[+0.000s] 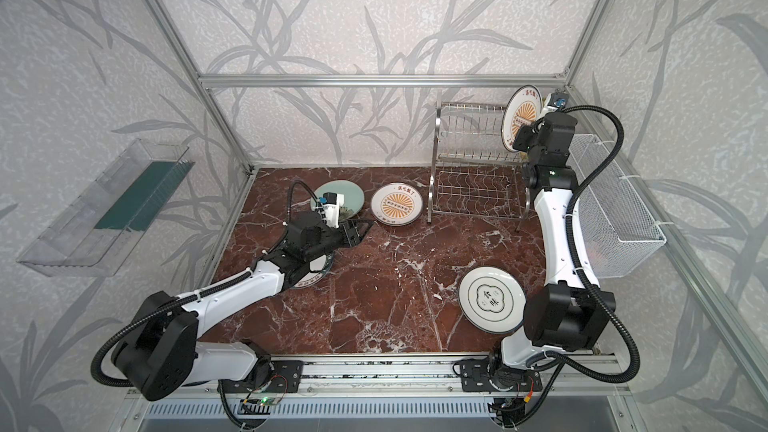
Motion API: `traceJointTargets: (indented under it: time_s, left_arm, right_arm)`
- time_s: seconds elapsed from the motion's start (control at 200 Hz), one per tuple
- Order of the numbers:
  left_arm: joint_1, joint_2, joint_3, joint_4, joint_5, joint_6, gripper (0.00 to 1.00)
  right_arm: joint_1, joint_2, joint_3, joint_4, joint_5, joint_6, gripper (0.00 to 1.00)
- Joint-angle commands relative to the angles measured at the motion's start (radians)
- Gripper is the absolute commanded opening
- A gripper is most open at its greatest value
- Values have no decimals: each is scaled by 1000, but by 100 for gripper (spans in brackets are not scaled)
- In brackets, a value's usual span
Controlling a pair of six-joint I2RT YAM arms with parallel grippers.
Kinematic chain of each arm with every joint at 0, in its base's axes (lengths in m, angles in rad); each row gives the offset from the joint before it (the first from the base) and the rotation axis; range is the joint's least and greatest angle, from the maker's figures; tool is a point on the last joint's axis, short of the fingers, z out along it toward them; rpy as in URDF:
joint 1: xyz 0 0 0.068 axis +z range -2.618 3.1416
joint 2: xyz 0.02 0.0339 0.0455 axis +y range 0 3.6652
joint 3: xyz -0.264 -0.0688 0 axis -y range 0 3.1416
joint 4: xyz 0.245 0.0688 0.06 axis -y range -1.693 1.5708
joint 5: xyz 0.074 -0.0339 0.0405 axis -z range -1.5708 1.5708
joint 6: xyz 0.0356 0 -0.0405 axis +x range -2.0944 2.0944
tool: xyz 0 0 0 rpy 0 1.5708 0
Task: Load the plates into the dish rack
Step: 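Lower the sunburst plate into the rack slots beside the bamboo tray with the right gripper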
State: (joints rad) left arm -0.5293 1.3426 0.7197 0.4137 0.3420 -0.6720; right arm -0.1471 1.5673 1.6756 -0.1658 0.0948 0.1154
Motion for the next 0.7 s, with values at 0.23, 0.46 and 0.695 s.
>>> traceJointTargets:
  time_s: [0.23, 0.46, 0.695]
  left_arm:
    - [-5, -5, 12, 18, -8, 12, 50]
    - [-5, -5, 12, 17, -9, 14, 50]
    - [-5, 9, 12, 21, -5, 12, 50]
  right_arm:
    - [27, 32, 67, 30, 100, -67, 0]
    - [39, 55, 73, 28, 124, -77, 0]
    - [49, 66, 69, 35, 149, -83, 0]
